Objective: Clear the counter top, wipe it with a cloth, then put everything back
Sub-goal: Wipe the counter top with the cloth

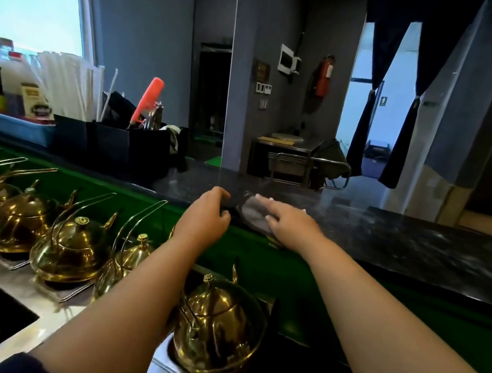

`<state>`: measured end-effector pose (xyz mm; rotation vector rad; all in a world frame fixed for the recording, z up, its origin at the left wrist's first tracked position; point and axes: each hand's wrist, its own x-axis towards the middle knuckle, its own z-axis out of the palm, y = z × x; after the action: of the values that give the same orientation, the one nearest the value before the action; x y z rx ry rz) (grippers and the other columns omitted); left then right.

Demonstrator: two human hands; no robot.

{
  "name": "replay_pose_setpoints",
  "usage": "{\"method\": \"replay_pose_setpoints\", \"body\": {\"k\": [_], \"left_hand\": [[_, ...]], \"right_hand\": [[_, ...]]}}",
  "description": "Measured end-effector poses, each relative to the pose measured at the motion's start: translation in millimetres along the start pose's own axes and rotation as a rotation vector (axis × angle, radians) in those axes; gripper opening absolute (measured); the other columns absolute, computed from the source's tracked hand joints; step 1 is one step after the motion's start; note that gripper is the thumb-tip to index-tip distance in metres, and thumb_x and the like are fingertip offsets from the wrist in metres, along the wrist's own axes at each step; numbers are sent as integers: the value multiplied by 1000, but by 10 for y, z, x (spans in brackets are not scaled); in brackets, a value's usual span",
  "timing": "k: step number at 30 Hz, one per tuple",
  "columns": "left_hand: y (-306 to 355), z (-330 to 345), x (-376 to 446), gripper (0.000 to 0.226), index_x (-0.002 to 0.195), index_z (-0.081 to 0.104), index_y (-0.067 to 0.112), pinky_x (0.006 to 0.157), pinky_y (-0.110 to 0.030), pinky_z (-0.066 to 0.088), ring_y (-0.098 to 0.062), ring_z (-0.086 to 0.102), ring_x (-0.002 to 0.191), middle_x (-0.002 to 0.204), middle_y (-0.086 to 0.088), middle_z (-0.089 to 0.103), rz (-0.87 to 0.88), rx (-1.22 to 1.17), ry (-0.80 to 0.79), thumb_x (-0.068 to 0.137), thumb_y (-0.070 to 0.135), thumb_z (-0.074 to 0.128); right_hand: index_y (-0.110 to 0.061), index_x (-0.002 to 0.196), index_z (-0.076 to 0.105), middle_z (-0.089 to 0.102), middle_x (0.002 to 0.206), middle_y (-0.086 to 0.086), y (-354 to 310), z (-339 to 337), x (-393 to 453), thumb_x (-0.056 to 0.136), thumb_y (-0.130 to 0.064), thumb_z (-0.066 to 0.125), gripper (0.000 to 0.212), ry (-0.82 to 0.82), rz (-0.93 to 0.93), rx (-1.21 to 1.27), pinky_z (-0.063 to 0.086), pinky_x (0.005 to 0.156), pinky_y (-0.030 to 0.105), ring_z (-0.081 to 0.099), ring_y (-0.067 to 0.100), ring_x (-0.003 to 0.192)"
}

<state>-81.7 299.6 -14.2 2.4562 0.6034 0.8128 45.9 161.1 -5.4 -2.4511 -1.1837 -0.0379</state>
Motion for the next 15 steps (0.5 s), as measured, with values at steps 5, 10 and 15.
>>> {"method": "replay_pose_setpoints", "body": {"k": [5, 10, 15], "left_hand": [[-78, 117, 194, 42, 139, 37, 22, 61, -29, 49, -15, 60, 81, 126, -6, 59, -78, 39, -50, 97, 23, 43], [-66, 226, 269, 50, 145, 29, 22, 80, -33, 50, -21, 58, 109, 137, -1, 54, -69, 51, -64, 97, 22, 44], [9, 294, 477, 48, 145, 28, 21, 74, -33, 44, -20, 58, 98, 131, -6, 57, -126, -21, -20, 98, 20, 37]], "right_hand": [[-40, 148, 27, 13, 161, -6, 159, -8, 203, 103, -27, 24, 47, -117, -11, -145, 0, 115, 56, 14, 30, 147], [-28, 153, 16, -2, 163, -2, 335, -94, 389, 99, -18, 25, 56, -110, 318, -288, -6, 114, 62, -9, 28, 148], [-39, 151, 10, -3, 162, -11, -79, 96, 444, 101, -43, 19, 52, -233, 83, -200, -12, 108, 69, -8, 27, 148]]}}
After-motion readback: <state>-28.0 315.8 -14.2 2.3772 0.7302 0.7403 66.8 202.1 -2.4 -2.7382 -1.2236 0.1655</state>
